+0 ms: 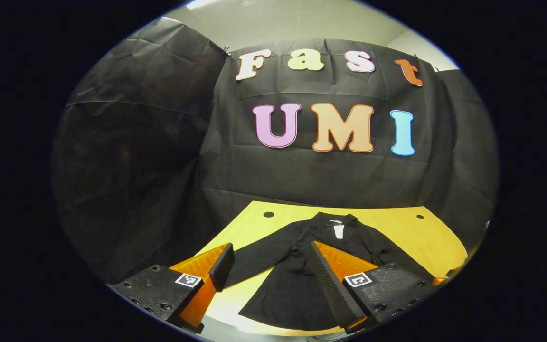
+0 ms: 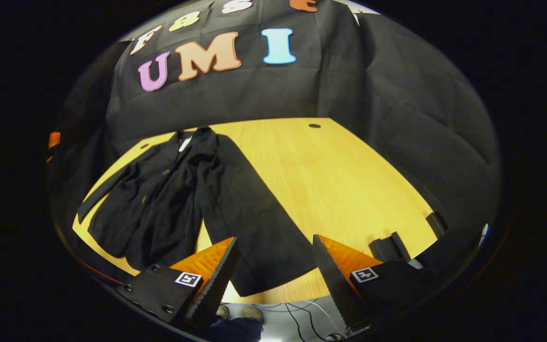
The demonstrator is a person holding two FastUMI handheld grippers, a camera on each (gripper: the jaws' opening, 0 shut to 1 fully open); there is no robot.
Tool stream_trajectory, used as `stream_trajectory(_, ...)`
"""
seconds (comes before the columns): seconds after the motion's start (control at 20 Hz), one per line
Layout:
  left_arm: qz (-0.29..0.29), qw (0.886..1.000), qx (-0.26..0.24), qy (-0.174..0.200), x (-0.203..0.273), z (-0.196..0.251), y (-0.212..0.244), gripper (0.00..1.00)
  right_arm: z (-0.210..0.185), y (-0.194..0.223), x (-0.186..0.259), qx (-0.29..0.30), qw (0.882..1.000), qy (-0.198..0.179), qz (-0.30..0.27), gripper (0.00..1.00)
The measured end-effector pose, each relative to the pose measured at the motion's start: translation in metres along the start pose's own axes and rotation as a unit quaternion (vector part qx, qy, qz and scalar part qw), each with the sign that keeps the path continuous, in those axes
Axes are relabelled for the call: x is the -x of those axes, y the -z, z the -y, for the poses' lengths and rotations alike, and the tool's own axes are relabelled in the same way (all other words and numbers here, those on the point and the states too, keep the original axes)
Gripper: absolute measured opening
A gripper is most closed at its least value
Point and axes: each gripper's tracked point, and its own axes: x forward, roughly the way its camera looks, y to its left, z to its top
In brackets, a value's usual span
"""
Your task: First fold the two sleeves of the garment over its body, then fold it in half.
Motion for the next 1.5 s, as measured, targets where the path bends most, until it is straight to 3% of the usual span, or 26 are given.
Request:
stream_trajectory(0.1, -0.004, 1.0, 0.001, -0.003, 0.001, -0.001, 0.002, 0.92, 0.0, 0.01, -0.014, 0.008, 1.0, -0.003, -0.022, 0.99)
stream_trajectory(0.15, -0.007, 1.0, 0.0, -0.006, 0.001, -0.002, 0.003, 0.92, 0.001, 0.011, -0.019, 0.009, 1.0, -0.002, -0.03, 0.94)
stream_trajectory(0.2, -0.008, 1.0, -0.002, -0.008, 0.001, -0.004, 0.004, 0.93, 0.002, 0.015, -0.023, 0.007, 0.999, -0.002, -0.038, 0.99)
stream_trajectory(0.35, -0.006, 1.0, -0.009, -0.017, 0.005, -0.008, 0.004, 0.94, 0.012, 0.029, -0.031, 0.003, 0.998, 0.002, -0.067, 0.95)
stream_trajectory(0.45, -0.013, 1.0, -0.011, -0.021, 0.007, -0.01, 0.009, 0.92, 0.012, 0.026, -0.033, -0.002, 0.998, 0.003, -0.062, 1.0)
stream_trajectory(0.5, -0.017, 1.0, -0.011, -0.021, 0.007, -0.01, 0.011, 0.92, 0.013, 0.027, -0.032, -0.001, 0.998, 0.002, -0.064, 0.95)
stream_trajectory(0.75, -0.025, 0.999, -0.004, -0.021, 0.005, -0.01, 0.017, 0.94, 0.013, 0.027, -0.031, -0.01, 0.999, 0.005, -0.044, 0.96)
stream_trajectory(0.8, -0.026, 1.0, -0.002, -0.018, 0.004, -0.008, 0.017, 0.93, 0.011, 0.027, -0.031, -0.015, 0.999, 0.011, -0.043, 0.9)
stream_trajectory(1.0, -0.028, 1.0, -0.008, -0.006, -0.002, 0.002, 0.018, 0.93, 0.007, 0.026, -0.034, -0.031, 0.998, 0.011, -0.05, 0.42)
stream_trajectory(1.05, -0.027, 1.0, -0.009, -0.003, -0.003, 0.004, 0.017, 0.93, 0.005, 0.025, -0.035, -0.03, 0.998, 0.005, -0.052, 0.38)
stream_trajectory(1.1, -0.026, 1.0, -0.01, -0.002, -0.003, 0.007, 0.016, 0.93, 0.005, 0.026, -0.034, -0.025, 0.998, 0.001, -0.056, 0.23)
stream_trajectory(1.25, -0.028, 1.0, -0.01, 0.0, -0.005, 0.014, 0.018, 0.93, 0.005, 0.023, -0.035, 0.001, 0.998, -0.016, -0.061, 0.17)
stream_trajectory(1.3, -0.028, 1.0, -0.01, 0.0, -0.003, 0.016, 0.018, 0.92, 0.005, 0.024, -0.039, 0.002, 0.998, -0.021, -0.062, 0.09)
stream_trajectory(1.5, -0.037, 0.999, -0.013, -0.008, 0.0, 0.018, 0.025, 0.93, 0.007, 0.024, -0.045, 0.017, 0.998, -0.032, -0.053, 0.04)
